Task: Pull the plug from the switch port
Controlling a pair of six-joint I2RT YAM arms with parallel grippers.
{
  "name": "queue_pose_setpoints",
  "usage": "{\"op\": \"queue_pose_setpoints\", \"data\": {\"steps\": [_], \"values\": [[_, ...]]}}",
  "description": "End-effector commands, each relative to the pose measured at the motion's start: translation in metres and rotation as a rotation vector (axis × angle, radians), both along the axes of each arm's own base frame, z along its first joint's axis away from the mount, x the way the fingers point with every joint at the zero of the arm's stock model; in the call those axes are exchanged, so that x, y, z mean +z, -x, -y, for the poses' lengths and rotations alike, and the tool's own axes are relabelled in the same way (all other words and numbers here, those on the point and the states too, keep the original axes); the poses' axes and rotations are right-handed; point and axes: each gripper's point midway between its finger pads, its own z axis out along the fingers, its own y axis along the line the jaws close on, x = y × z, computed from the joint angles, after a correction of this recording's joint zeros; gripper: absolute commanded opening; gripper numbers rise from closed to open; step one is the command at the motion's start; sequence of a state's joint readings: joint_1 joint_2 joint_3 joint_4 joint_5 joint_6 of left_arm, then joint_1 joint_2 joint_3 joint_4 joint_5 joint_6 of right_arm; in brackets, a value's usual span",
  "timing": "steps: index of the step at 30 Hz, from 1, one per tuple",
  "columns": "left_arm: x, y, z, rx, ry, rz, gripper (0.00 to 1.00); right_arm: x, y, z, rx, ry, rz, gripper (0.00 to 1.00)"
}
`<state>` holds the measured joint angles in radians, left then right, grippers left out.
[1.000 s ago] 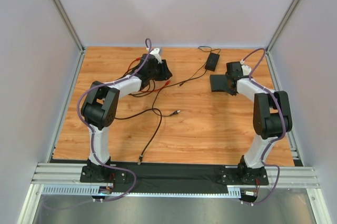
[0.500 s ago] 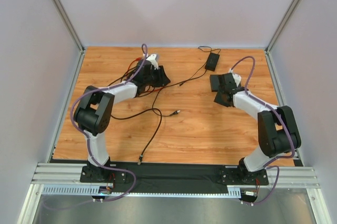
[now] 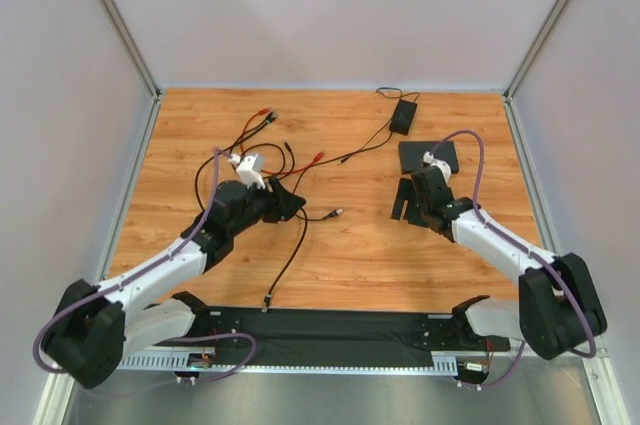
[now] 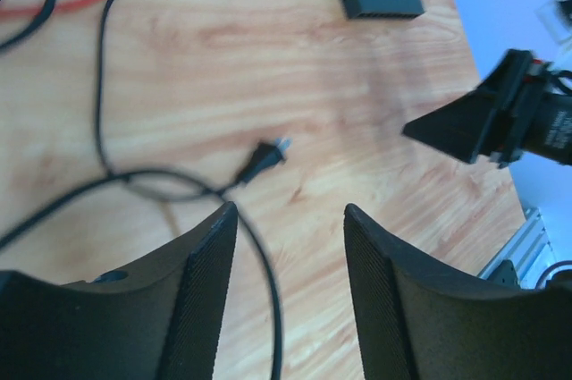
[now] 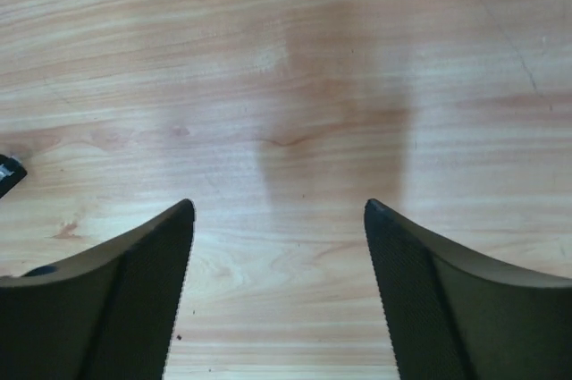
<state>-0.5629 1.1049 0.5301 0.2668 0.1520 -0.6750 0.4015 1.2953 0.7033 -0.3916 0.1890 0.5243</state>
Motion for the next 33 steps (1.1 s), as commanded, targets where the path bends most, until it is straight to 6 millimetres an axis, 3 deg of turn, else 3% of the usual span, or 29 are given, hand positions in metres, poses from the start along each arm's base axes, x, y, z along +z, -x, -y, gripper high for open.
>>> {"op": "queue_pose_setpoints", "data": {"steps": [1,3,4,5,6,7,8,9,10,12,13,14,15,18,19,20,21,22,23,25,26,27,33], "values": [[-0.022,0.023,-0.022,0.098,0.083,-0.078,0.6,0.004,0.008,0.003,-0.011,-0.033,0.055,0.83],[-0.013,0.034,-0.031,0.111,0.126,-0.042,0.64,0.005,0.014,0.002,-0.036,-0.088,0.07,0.93],[-0.025,0.042,-0.036,0.116,0.115,-0.068,0.64,-0.002,0.019,0.002,-0.043,-0.117,0.071,0.94],[-0.016,0.047,-0.038,0.109,0.135,-0.042,0.65,-0.002,0.021,0.0,-0.045,-0.145,0.082,0.94],[-0.021,0.051,-0.041,0.11,0.13,-0.052,0.65,0.008,0.02,-0.002,-0.054,-0.2,0.122,0.96],[-0.029,0.057,-0.043,0.112,0.136,-0.068,0.66,0.004,0.024,-0.003,-0.059,-0.236,0.133,1.0],[-0.022,0.061,-0.045,0.109,0.17,-0.043,0.67,0.007,0.026,-0.006,-0.061,-0.288,0.151,1.0],[-0.024,0.065,-0.046,0.108,0.195,-0.04,0.68,0.019,0.03,-0.016,-0.066,-0.436,0.168,1.0],[-0.025,0.07,-0.047,0.108,0.265,-0.022,0.68,0.015,0.034,-0.02,-0.063,-0.523,0.208,1.0],[-0.027,0.077,-0.048,0.103,0.345,-0.014,0.69,0.027,0.036,-0.018,-0.103,-0.665,0.303,1.0],[-0.046,0.082,-0.052,0.123,0.394,-0.049,0.69,0.032,0.034,-0.016,-0.186,-0.747,0.331,1.0],[-0.04,0.083,-0.055,0.132,0.45,-0.021,0.69,0.008,0.044,-0.009,-0.248,-0.749,0.303,1.0],[-0.042,0.082,-0.058,0.15,0.459,-0.03,0.7,0.014,0.042,-0.002,-0.283,-0.766,0.363,1.0],[-0.039,0.085,-0.061,0.153,0.458,-0.014,0.7,0.001,0.051,0.007,-0.351,-0.806,0.388,1.0],[-0.026,0.085,-0.062,0.147,0.49,0.027,0.7,0.001,0.051,0.009,-0.38,-0.82,0.391,1.0],[-0.031,0.085,-0.064,0.163,0.484,0.008,0.7,-0.005,0.055,0.016,-0.423,-0.803,0.383,1.0],[-0.032,0.085,-0.066,0.174,0.482,0.007,0.7,0.005,0.05,0.021,-0.438,-0.813,0.439,1.0],[-0.021,0.083,-0.072,0.202,0.517,0.042,0.71,-0.012,0.058,0.026,-0.482,-0.775,0.384,1.0],[-0.024,0.082,-0.075,0.225,0.519,0.031,0.74,-0.005,0.057,0.029,-0.496,-0.795,0.419,1.0],[-0.042,0.081,-0.078,0.266,0.488,-0.036,0.75,-0.021,0.066,0.034,-0.544,-0.769,0.367,1.0],[-0.045,0.081,-0.079,0.272,0.483,-0.052,0.75,-0.012,0.064,0.033,-0.528,-0.793,0.403,1.0],[-0.049,0.082,-0.079,0.275,0.477,-0.068,0.75,-0.019,0.068,0.034,-0.535,-0.779,0.376,1.0],[-0.052,0.083,-0.079,0.283,0.487,-0.091,0.75,-0.041,0.074,0.043,-0.591,-0.694,0.312,1.0]]}}
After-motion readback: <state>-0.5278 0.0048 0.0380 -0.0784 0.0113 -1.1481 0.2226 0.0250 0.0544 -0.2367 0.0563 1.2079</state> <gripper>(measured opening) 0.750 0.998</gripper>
